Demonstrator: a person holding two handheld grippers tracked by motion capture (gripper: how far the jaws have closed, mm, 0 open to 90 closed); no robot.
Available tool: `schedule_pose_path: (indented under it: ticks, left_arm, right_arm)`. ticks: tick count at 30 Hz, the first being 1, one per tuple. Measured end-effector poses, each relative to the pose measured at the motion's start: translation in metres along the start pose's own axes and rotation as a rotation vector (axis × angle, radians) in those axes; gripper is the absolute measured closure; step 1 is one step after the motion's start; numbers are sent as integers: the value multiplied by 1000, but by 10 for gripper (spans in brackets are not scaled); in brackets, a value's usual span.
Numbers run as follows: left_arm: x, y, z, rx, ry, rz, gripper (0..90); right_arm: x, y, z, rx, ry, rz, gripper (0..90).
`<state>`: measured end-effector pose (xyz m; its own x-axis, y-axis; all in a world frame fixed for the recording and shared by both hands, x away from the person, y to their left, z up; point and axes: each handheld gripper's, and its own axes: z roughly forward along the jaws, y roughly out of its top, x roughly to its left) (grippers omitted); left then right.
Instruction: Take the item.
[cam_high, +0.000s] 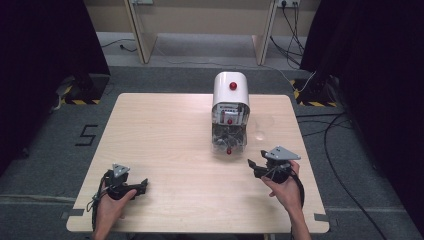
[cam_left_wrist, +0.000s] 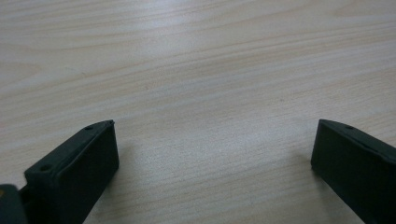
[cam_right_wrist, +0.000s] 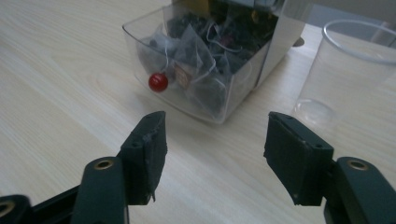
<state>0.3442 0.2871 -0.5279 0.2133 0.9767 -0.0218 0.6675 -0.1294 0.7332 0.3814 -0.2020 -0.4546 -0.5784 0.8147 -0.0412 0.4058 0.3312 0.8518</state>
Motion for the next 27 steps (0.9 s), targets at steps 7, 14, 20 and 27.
schedule_pose_path:
  ticks: [7, 14, 20, 27]
  left_arm:
    - [0, 0, 0, 0, 0, 0, 0]
    - [0, 0, 0, 1, -2, 0, 0]
    - [0, 0, 0, 1, -2, 0, 0]
    - [0, 0, 0, 1, -2, 0, 0]
  right_arm:
    - [3, 12, 4, -28, 11, -24, 458]
    - [2, 27, 9, -56, 8, -27, 496]
    - [3, 39, 19, -69, 19, -26, 517]
    - [3, 45, 28, -63, 25, -29, 534]
